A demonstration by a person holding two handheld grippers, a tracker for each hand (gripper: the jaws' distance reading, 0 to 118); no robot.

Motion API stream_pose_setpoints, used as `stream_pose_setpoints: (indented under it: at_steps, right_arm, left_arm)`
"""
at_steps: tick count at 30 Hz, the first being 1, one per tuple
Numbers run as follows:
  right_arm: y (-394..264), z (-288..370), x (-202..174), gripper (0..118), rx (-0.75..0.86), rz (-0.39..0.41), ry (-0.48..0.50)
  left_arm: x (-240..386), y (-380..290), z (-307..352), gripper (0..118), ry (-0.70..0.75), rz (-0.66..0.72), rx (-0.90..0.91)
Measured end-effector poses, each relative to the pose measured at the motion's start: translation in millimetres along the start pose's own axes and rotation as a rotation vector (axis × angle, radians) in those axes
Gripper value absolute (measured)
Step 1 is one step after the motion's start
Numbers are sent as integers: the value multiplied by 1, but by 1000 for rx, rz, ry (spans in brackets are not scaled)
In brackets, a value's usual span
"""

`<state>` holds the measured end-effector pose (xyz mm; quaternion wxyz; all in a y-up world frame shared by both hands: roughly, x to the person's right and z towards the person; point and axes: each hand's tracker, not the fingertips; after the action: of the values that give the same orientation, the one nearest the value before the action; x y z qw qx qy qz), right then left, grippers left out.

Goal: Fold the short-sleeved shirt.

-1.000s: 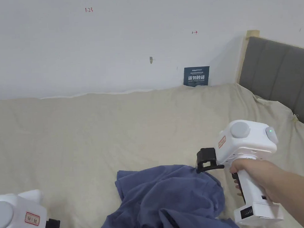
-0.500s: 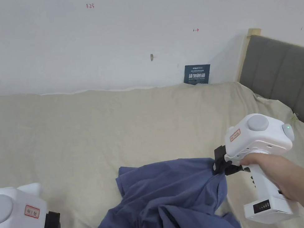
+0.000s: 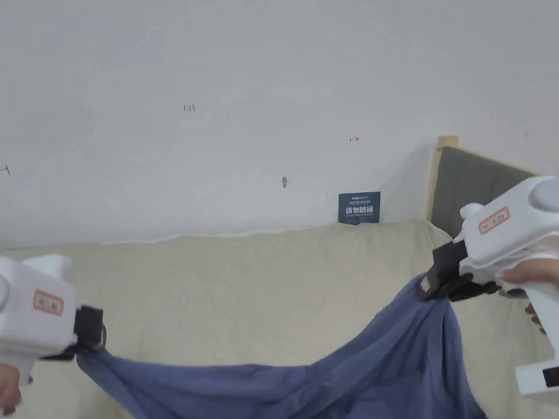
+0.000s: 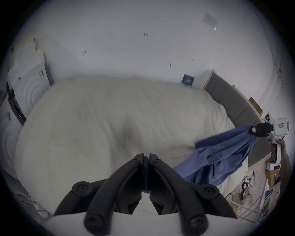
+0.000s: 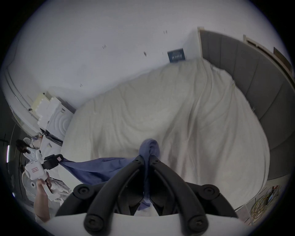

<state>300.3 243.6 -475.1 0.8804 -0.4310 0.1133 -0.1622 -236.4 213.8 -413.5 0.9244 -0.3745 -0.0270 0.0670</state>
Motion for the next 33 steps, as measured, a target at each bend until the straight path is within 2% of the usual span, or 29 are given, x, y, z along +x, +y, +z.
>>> stream_pose_setpoints:
  at_steps: [6,9,13,17,20,25,33]
  right_arm:
    - [42,99,-37,5,178,51,40]
    - [55,134,-62,5,230,72,41]
    - [89,154,-83,5,331,114,-12]
    - [115,152,-103,5,406,92,-1]
    - [128,136,-117,5,460,60,39]
    - [152,96,-136,5,510,60,4]
    - [167,33,-149,5,550,97,-15]
  left_arm:
    - [17,63,99,8,59,-75,182]
    - [21,97,135,8,97,-69,288]
    - [17,140,171,8,166,-25,405]
    - [24,161,181,8,232,-2,453]
    - [12,178,172,8,232,49,511]
    - [-20,220,126,8,257,86,574]
    - [-54,228,71,8,260,118,608]
